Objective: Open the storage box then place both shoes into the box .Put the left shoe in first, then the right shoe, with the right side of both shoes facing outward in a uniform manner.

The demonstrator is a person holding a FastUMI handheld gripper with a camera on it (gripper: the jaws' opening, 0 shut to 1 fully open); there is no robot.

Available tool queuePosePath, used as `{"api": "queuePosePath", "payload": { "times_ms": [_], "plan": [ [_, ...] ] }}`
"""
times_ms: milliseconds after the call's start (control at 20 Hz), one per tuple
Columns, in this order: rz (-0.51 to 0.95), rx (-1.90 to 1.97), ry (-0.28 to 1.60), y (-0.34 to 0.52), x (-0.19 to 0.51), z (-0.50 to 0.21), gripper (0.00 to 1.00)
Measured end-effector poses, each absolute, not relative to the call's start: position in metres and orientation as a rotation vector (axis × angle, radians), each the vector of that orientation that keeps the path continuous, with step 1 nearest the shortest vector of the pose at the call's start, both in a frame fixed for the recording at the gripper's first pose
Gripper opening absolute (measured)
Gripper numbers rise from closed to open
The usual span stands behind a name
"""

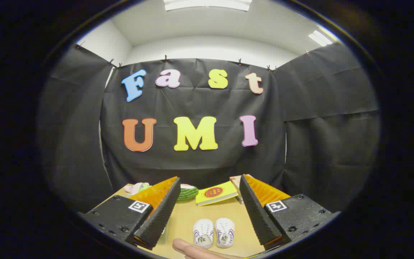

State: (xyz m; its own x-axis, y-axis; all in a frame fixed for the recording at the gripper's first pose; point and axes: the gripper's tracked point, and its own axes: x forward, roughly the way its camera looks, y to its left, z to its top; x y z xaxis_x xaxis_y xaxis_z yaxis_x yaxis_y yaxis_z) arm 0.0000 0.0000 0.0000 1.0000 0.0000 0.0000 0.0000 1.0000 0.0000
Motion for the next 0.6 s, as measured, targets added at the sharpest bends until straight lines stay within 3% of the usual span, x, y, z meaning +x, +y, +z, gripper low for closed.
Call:
{"api": "queuePosePath", "payload": {
  "times_ms": [600],
  "plan": [
    [0.002, -0.044, -0.010, 0.022, -0.005, -0.029, 1.00]
  ]
}}
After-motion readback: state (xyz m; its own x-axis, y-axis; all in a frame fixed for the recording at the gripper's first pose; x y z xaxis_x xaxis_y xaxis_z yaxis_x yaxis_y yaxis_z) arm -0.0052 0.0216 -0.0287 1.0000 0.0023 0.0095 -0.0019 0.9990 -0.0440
